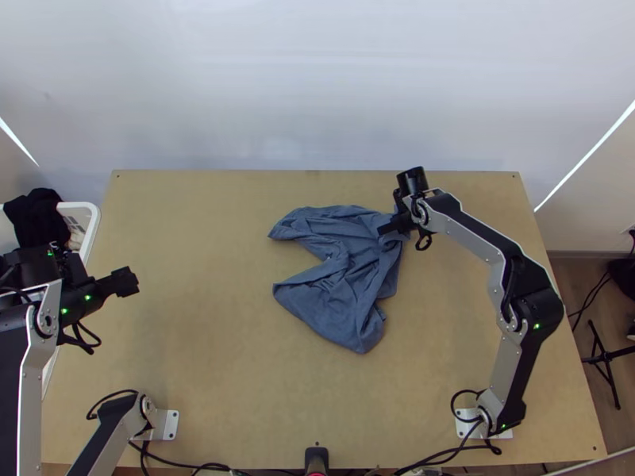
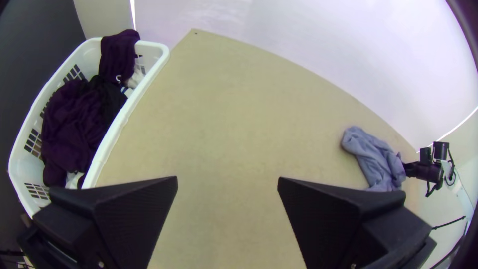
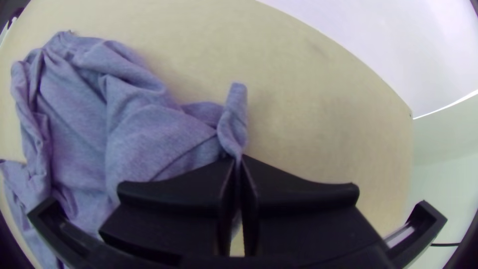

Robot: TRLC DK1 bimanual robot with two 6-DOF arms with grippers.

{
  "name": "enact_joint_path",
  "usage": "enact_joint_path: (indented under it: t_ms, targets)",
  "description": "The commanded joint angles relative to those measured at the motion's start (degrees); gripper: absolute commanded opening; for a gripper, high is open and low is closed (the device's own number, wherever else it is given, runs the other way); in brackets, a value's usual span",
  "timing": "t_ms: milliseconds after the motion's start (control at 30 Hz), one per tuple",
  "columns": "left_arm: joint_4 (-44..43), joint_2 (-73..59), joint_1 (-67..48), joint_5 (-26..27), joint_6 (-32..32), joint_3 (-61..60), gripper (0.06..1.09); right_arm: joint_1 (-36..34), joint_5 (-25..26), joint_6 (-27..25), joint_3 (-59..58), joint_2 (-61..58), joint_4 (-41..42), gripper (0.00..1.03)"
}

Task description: Fold the t-shirt

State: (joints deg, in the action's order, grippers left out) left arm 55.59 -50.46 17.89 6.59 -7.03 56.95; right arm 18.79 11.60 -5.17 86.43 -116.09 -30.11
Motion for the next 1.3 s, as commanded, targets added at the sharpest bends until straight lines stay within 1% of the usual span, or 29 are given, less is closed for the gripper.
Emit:
enact_joint_path:
  t_ms: [0,433,800,1100,1267]
  targets:
    - [0.0,0.0,0.0,-0.1,0.2,-0.6,1.04,-3.1,0.7,-0.5,0.2,-1.5,0.9,0.03]
    - [-1.3,-0.6,0.0,-0.1,0.1,-1.0,1.04,-9.0,1.5,-3.0,0.6,-3.6,2.7,0.03]
    - [-2.0,-0.9,-0.1,0.0,-0.3,-1.8,1.04,-16.9,1.7,-4.9,-0.1,-3.1,2.8,0.03]
    - [-3.3,-0.9,-0.7,0.0,-1.3,-2.6,1.04,-26.9,1.6,-5.5,-4.5,1.2,2.7,0.03]
    - [-4.0,-0.9,-2.2,0.0,-2.6,-3.4,1.04,-33.3,1.5,-4.9,-10.1,5.8,2.3,0.03]
